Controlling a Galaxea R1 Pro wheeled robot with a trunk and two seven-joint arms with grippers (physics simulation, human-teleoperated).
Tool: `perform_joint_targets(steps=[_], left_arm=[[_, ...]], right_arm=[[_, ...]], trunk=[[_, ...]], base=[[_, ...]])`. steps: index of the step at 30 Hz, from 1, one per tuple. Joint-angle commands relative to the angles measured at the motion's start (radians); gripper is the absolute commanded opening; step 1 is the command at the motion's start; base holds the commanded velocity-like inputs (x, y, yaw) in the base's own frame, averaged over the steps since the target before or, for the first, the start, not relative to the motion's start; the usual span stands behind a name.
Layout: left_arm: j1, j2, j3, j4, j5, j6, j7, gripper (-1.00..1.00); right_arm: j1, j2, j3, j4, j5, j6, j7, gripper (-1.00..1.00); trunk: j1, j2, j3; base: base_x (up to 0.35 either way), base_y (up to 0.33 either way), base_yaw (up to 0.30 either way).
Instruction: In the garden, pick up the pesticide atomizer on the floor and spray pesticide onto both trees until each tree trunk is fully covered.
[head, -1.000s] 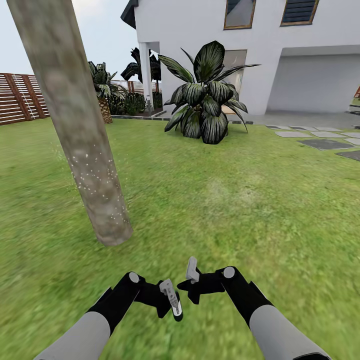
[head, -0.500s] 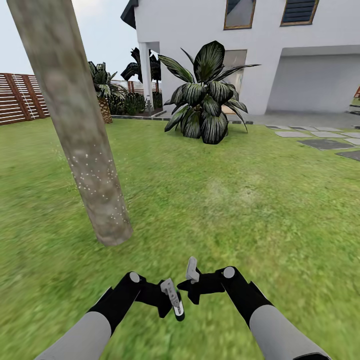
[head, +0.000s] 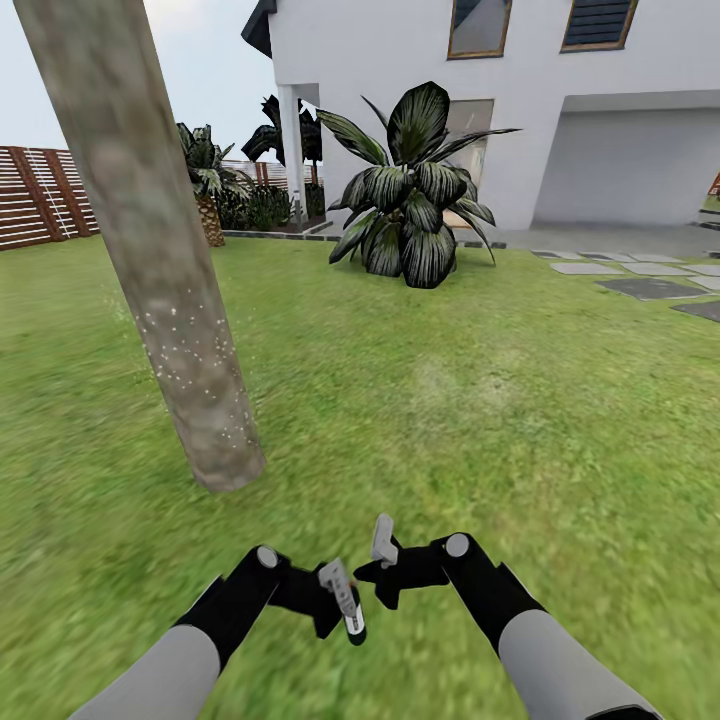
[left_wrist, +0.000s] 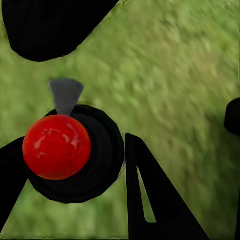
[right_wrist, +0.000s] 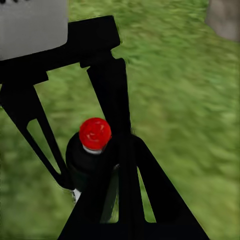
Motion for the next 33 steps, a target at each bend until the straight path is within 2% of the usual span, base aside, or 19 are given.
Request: perform_joint_targets(steps=[1, 3, 6, 10, 12, 15, 16, 19, 21, 22, 24, 25, 26, 27, 28, 29, 30, 31, 33], left_arm=[[0.002, 0.005, 0.000, 0.003, -0.001, -0.001, 0.001, -1.00], [0.007, 0.028, -0.002, 0.010, -0.005, -0.002, 0.004, -1.00], [0.010, 0.099, -0.004, 0.014, -0.007, -0.003, 0.005, -1.00], [0.012, 0.202, -0.003, 0.018, -0.069, -0.005, 0.007, -1.00], [0.020, 0.257, -0.003, 0.038, -0.083, -0.007, 0.008, -1.00], [0.030, 0.291, -0.002, 0.095, -0.089, -0.006, 0.037, -1.00], [0.031, 0.295, 0.001, 0.116, -0.088, -0.005, 0.074, -1.00], [0.032, 0.290, 0.012, 0.187, -0.065, -0.003, 0.273, -1.00], [0.032, 0.281, 0.025, 0.240, -0.015, -0.003, 0.379, -1.00], [0.032, 0.275, 0.038, 0.271, 0.047, -0.005, 0.451, -1.00], [0.032, 0.271, 0.048, 0.320, 0.182, -0.023, 0.556, -1.00], [0.032, 0.269, 0.050, 0.349, 0.288, -0.064, 0.612, -1.00], [0.033, 0.266, 0.051, 0.379, 0.384, -0.116, 0.657, -1.00], [0.036, 0.260, 0.052, 0.414, 0.467, -0.170, 0.696, -1.00], [0.042, 0.256, 0.052, 0.434, 0.506, -0.198, 0.715, -1.00], [0.071, 0.243, 0.052, 0.457, 0.555, -0.235, 0.748, -1.00], [0.088, 0.240, 0.052, 0.461, 0.569, -0.245, 0.766, -1.00], [0.111, 0.237, 0.054, 0.465, 0.584, -0.260, 0.806, -1.00], [0.151, 0.234, 0.056, 0.471, 0.617, -0.325, 0.871, -1.00]], right_arm=[[0.000, 0.000, 0.012, -0.001, 0.000, 0.000, 0.000, -1.00], [0.000, 0.000, 0.037, -0.001, 0.000, 0.000, 0.000, -1.00], [0.000, 0.000, 0.047, -0.002, 0.000, 0.000, 0.000, -1.00], [0.000, -0.001, 0.049, 0.000, 0.000, 0.000, 0.000, -1.00], [0.000, -0.002, 0.050, 0.005, 0.000, -0.001, -0.001, -1.00], [0.000, -0.010, 0.047, 0.010, 0.000, -0.002, -0.003, -1.00], [0.000, -0.014, 0.046, 0.011, 0.000, -0.003, -0.004, 1.00], [0.002, -0.047, 0.042, 0.026, -0.004, -0.004, -0.010, 1.00], [0.004, -0.057, 0.041, 0.038, -0.006, -0.005, -0.018, 1.00], [0.005, -0.066, 0.041, 0.065, -0.006, -0.005, -0.057, 1.00], [0.006, -0.083, 0.037, 0.138, -0.009, -0.007, -0.169, 1.00], [0.007, -0.094, 0.009, 0.205, -0.012, -0.009, -0.260, 1.00], [0.007, -0.100, -0.045, 0.273, -0.025, -0.014, -0.345, 1.00], [0.009, -0.104, -0.120, 0.335, -0.044, -0.032, -0.431, 1.00], [0.013, -0.107, -0.166, 0.365, -0.055, -0.052, -0.482, 1.00], [0.042, -0.125, -0.238, 0.407, -0.067, -0.136, -0.600, 1.00], [0.065, -0.132, -0.258, 0.418, -0.071, -0.184, -0.656, 1.00], [0.110, -0.138, -0.275, 0.427, -0.074, -0.266, -0.748, 1.00], [0.181, -0.140, -0.287, 0.434, -0.077, -0.387, -0.888, 1.00]], trunk=[[0.000, 0.000, 0.000], [0.000, 0.000, 0.000], [0.000, 0.000, 0.000], [0.000, 0.000, 0.000], [0.000, 0.000, 0.000], [0.000, 0.000, 0.000], [0.000, 0.000, 0.000], [0.000, 0.000, 0.000], [0.000, 0.000, 0.000], [0.000, 0.000, 0.000], [0.000, 0.000, 0.000], [0.000, 0.000, 0.000], [0.000, 0.000, 0.000], [0.000, 0.000, 0.000], [0.000, 0.000, 0.000], [0.000, 0.000, 0.000], [0.000, 0.000, 0.000], [0.000, 0.000, 0.000], [0.000, 0.000, 0.000]], base=[[0.000, 0.000, 0.000], [0.000, 0.000, 0.000], [0.000, 0.000, 0.000], [0.000, 0.000, 0.000], [0.000, 0.000, 0.000], [0.000, 0.000, 0.000], [0.000, 0.000, 0.000], [0.000, 0.000, 0.000], [0.000, 0.000, 0.000], [0.000, 0.000, 0.000], [0.000, 0.000, 0.000], [0.000, 0.000, 0.000], [0.000, 0.000, 0.000], [0.000, 0.000, 0.000], [0.000, 0.000, 0.000], [0.000, 0.000, 0.000], [0.000, 0.000, 0.000], [0.000, 0.000, 0.000], [0.000, 0.000, 0.000]])
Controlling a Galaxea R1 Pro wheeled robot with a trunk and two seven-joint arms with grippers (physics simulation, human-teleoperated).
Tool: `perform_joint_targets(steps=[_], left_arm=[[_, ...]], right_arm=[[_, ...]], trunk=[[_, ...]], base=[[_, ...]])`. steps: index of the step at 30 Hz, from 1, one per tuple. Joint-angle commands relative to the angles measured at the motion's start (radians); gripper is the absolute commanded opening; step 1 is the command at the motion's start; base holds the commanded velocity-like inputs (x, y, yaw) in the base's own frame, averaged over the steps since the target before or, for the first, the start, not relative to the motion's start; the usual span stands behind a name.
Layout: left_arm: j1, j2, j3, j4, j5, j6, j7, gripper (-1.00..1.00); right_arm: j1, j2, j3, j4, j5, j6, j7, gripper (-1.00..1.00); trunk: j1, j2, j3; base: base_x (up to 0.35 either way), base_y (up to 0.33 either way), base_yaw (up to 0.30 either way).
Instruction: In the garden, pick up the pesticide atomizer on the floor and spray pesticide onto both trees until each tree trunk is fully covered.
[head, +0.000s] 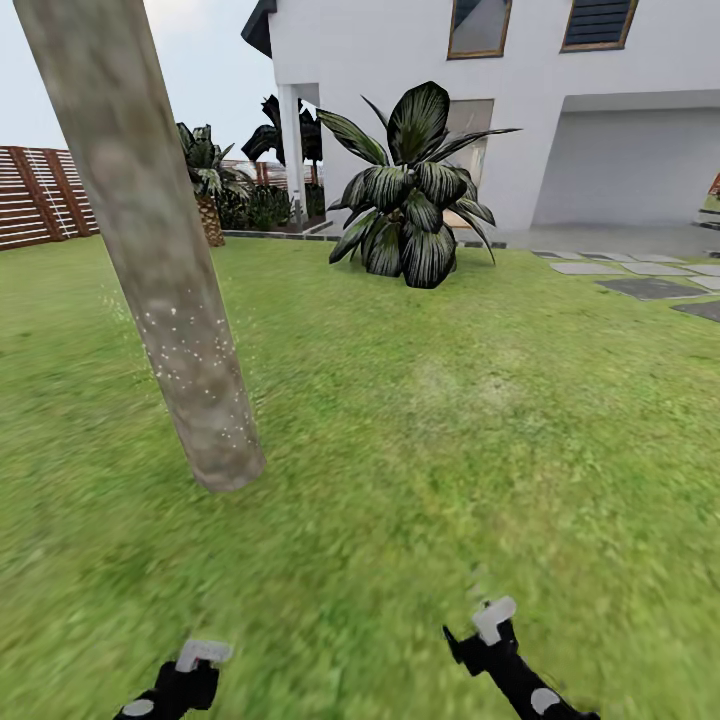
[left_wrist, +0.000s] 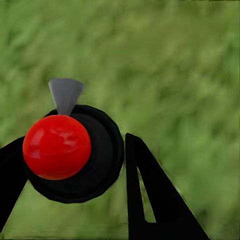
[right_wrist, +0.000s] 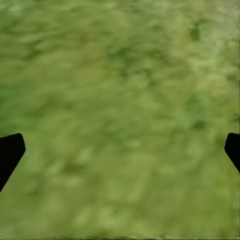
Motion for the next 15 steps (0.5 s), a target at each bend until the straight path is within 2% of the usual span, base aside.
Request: perform_joint_targets(steps=[1, 3, 5, 7, 8, 9, 11, 12, 15], left_arm=[[0.022, -0.001, 0.000, 0.001, 0.021, -0.045, 0.027, -1.00], [0.064, -0.003, 0.001, 0.003, 0.062, -0.129, 0.065, -1.00], [0.089, -0.004, 0.001, 0.004, 0.085, -0.160, 0.078, -1.00], [0.102, -0.013, 0.001, 0.004, 0.120, -0.172, 0.082, -1.00], [0.113, -0.017, 0.001, 0.004, 0.158, -0.177, 0.082, -1.00], [0.118, -0.019, 0.001, 0.004, 0.177, -0.181, 0.081, -1.00], [0.125, -0.022, 0.000, 0.004, 0.197, -0.193, 0.078, -1.00], [0.127, -0.023, 0.000, 0.004, 0.206, -0.198, 0.080, -1.00], [0.128, -0.023, 0.000, 0.004, 0.215, -0.200, 0.083, -1.00]], right_arm=[[0.032, 0.000, -0.003, 0.001, -0.001, -0.048, -0.059, 1.00], [0.084, -0.002, -0.006, 0.003, -0.002, -0.118, -0.147, 1.00], [0.102, -0.001, -0.013, 0.003, -0.017, -0.141, -0.178, 1.00], [0.109, -0.002, -0.040, 0.004, -0.100, -0.149, -0.187, 1.00], [0.110, -0.002, -0.051, 0.004, -0.171, -0.150, -0.189, 1.00], [0.111, -0.003, -0.056, 0.004, -0.211, -0.150, -0.190, 1.00], [0.111, -0.004, -0.060, 0.004, -0.285, -0.151, -0.189, 1.00], [0.112, -0.003, -0.061, 0.005, -0.306, -0.151, -0.188, 1.00], [0.112, -0.002, -0.060, 0.006, -0.318, -0.151, -0.186, 1.00]], trunk=[[0.000, 0.000, 0.000], [0.000, 0.000, 0.000], [0.000, 0.000, 0.000], [0.000, 0.000, 0.000], [0.000, 0.000, 0.000], [0.000, 0.000, 0.000], [0.000, 0.000, 0.000], [0.000, 0.000, 0.000], [0.000, 0.000, 0.000]], base=[[0.000, 0.000, 0.000], [0.000, 0.000, 0.000], [0.000, 0.000, 0.000], [0.000, 0.000, 0.000], [0.000, 0.000, 0.000], [0.000, 0.000, 0.000], [0.000, 0.000, -0.015], [0.000, 0.000, -0.160], [0.000, 0.000, -0.235]])
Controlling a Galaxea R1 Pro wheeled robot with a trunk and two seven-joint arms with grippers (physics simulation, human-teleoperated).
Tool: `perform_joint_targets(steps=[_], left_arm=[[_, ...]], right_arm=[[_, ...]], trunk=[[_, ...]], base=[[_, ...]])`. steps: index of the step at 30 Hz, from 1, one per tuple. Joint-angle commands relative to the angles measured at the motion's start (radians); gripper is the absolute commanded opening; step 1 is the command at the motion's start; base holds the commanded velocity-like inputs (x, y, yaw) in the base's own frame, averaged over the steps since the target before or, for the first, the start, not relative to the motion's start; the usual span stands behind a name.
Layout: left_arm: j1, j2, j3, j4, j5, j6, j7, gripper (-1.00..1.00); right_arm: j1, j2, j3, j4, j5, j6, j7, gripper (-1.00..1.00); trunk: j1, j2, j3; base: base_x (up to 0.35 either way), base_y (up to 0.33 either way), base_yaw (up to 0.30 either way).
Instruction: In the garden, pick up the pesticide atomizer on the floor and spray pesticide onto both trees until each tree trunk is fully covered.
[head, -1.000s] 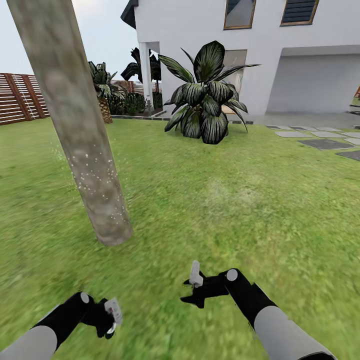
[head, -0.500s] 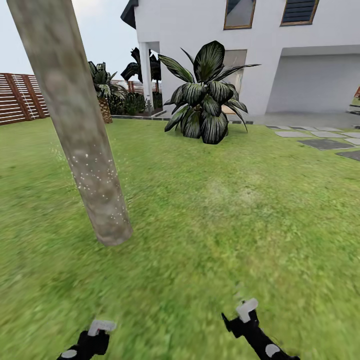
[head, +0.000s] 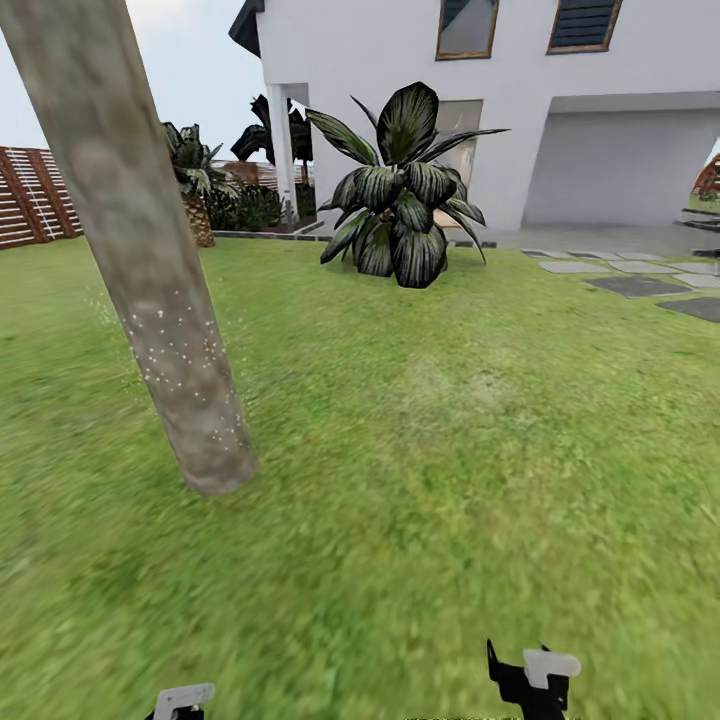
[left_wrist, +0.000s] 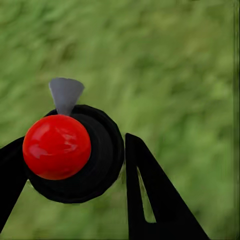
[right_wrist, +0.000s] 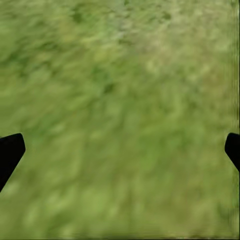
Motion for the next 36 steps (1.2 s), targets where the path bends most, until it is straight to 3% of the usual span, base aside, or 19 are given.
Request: perform_joint_targets(steps=[1, 19, 26, 36], left_arm=[[0.000, 0.000, 0.000, 0.000, 0.001, 0.000, 0.000, -1.00], [0.009, 0.010, 0.000, -0.008, 0.002, -0.018, -0.009, -1.00], [0.009, 0.005, -0.002, -0.008, -0.010, -0.020, -0.003, -1.00], [0.009, 0.012, 0.000, -0.002, -0.001, -0.018, 0.000, -1.00]], right_arm=[[0.001, 0.000, 0.000, 0.001, -0.001, 0.000, 0.000, 1.00], [0.002, 0.001, 0.000, -0.001, -0.003, 0.000, 0.002, 1.00], [0.001, -0.003, 0.000, -0.002, -0.001, -0.001, 0.002, 1.00], [0.002, -0.004, -0.002, -0.003, -0.006, 0.000, -0.003, 1.00]], trunk=[[0.000, 0.000, 0.000], [0.000, 0.000, 0.000], [0.000, 0.000, 0.000], [0.000, 0.000, 0.000]], base=[[0.000, 0.000, -0.260], [0.000, 0.000, -0.266], [0.000, 0.000, -0.052], [0.000, 0.000, -0.075]])
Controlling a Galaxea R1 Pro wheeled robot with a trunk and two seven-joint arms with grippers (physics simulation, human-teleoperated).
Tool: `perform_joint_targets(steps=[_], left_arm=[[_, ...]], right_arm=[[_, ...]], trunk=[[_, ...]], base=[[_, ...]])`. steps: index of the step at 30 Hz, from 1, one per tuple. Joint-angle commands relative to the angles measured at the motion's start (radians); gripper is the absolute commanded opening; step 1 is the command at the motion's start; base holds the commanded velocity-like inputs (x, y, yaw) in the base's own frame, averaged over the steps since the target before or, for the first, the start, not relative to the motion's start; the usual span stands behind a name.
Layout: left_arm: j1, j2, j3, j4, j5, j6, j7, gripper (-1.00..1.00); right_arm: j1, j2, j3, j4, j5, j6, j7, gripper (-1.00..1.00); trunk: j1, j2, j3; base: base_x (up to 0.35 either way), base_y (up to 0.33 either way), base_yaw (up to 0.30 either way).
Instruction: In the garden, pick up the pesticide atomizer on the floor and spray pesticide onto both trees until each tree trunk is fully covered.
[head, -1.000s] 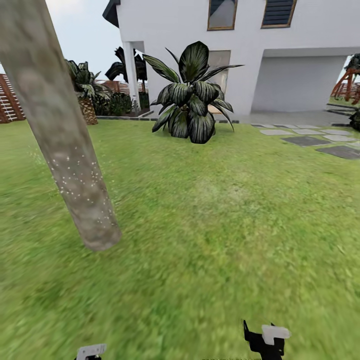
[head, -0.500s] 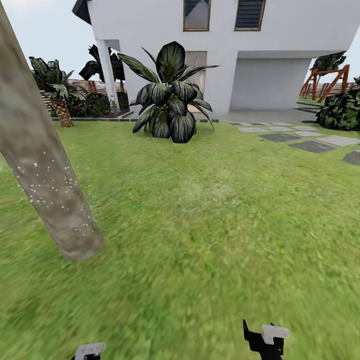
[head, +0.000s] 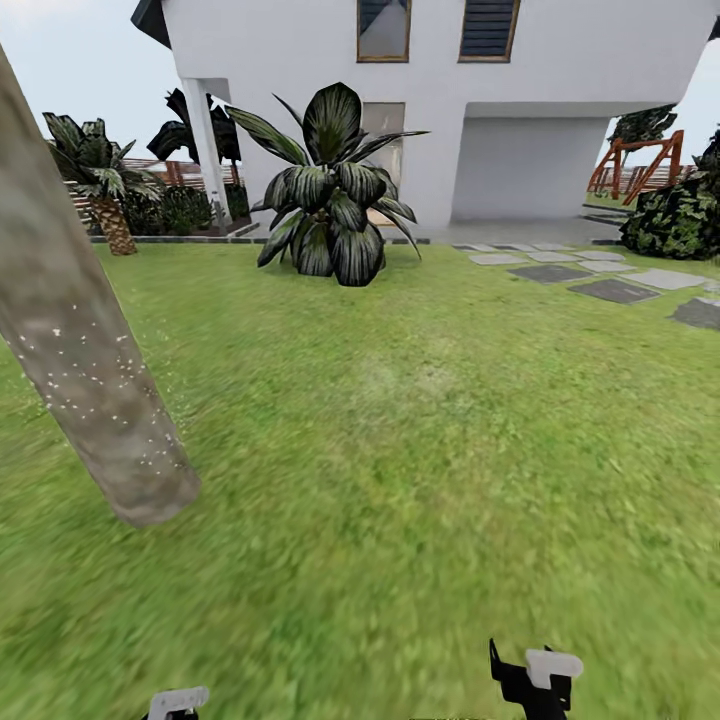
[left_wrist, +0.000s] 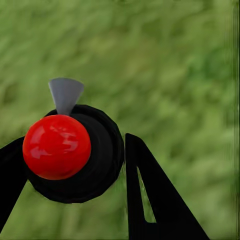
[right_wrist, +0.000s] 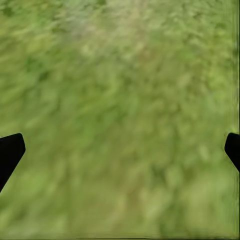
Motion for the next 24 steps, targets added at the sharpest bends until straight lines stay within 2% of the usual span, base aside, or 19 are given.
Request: perform_joint_targets(steps=[1, 24], left_arm=[[0.000, 0.000, 0.000, 0.000, 0.000, 0.001, 0.000, -1.00], [0.000, -0.001, -0.002, 0.000, -0.001, 0.003, 0.000, -1.00]], right_arm=[[0.000, 0.000, 0.000, 0.000, 0.000, 0.000, 0.000, 1.00], [0.000, 0.001, 0.001, 0.001, 0.000, 0.000, -0.002, 1.00]], trunk=[[0.000, 0.000, 0.000], [0.000, 0.000, 0.000]], base=[[0.000, 0.000, -0.257], [0.000, 0.000, -0.287]])
